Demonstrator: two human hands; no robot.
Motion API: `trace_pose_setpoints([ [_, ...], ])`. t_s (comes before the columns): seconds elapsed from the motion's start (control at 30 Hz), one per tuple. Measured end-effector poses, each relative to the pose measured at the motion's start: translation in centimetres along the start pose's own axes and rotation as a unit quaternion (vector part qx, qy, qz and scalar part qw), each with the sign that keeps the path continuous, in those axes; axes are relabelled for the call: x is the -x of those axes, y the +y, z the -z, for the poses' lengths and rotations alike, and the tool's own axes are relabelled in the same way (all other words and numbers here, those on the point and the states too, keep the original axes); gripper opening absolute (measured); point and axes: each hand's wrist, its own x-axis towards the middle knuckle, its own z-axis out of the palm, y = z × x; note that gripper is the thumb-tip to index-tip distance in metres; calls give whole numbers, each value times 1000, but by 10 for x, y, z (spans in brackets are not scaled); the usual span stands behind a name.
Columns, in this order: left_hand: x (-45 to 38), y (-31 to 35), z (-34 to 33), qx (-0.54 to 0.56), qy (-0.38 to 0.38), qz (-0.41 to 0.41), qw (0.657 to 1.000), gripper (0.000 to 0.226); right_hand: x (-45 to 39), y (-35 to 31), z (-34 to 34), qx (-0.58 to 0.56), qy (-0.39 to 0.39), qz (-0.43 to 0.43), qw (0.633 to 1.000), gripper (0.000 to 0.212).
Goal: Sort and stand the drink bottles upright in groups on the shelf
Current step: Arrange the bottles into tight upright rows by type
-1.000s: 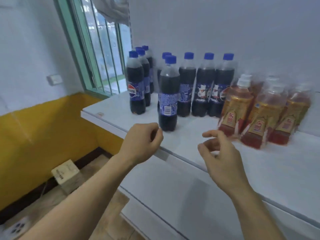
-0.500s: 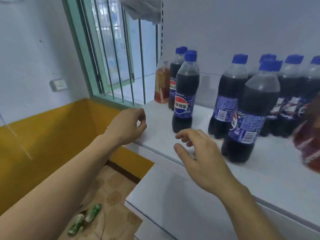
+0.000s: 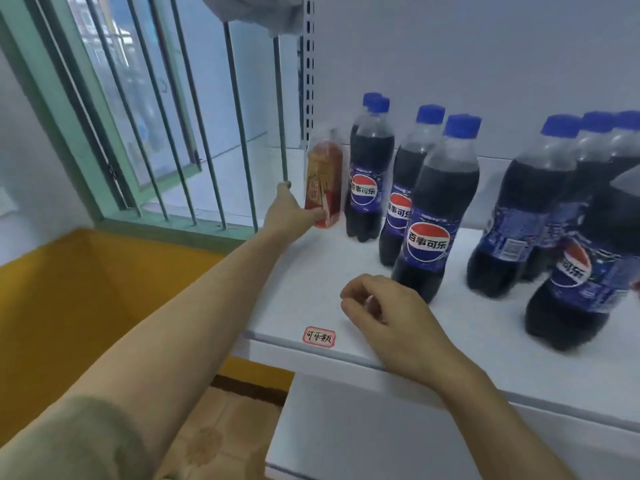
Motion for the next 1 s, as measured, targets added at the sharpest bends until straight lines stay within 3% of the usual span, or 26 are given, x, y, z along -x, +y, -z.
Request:
trace_pose_setpoints([
  [0.17,-38,-15,-27,50,-10,10,999,106,-1,2,-1,-37,22,6,999,8],
  [0.33,-53,-22,-35,4,14,-50,999,79,0,6,-1,-71,37,-13,997,7],
  [0.6,30,-33,29,-60,42,-166,983,74,-4,-8,-4,-115,64,-41,990,25],
  [0.8,135,-43,71,-95,96,-268,954,82,-27,-71,-19,-344,190,22,919,81],
  [0.9,176,-43,80,-92,87,-301,945,86,-20,-90,-21,-423,279,84,858,76],
  [1.0,208,-40,77,52,57,-298,951,88,-1,-92,-11,-440,325,159,821,68],
])
